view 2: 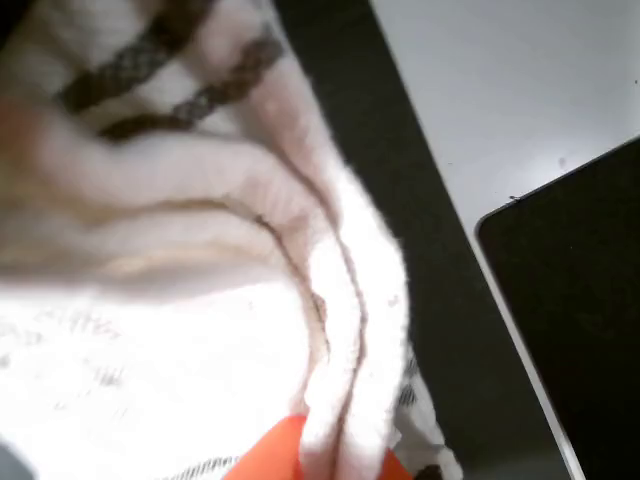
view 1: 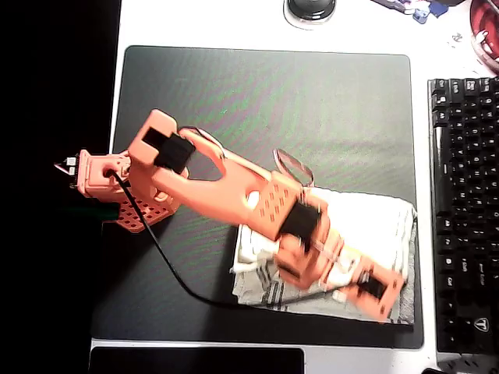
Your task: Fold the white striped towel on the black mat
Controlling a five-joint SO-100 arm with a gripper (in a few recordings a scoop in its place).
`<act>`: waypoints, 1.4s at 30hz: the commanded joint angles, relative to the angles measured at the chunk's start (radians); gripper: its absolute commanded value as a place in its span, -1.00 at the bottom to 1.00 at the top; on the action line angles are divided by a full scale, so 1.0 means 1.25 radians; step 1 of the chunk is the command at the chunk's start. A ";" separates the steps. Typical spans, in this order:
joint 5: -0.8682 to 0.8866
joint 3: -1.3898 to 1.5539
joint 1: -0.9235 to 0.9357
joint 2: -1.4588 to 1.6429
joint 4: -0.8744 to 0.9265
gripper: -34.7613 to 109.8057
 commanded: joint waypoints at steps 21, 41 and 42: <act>-0.027 0.172 -0.031 0.328 0.000 -0.32; -0.299 0.757 0.131 0.406 -0.450 -0.48; -0.318 0.769 0.141 0.389 -0.484 -0.48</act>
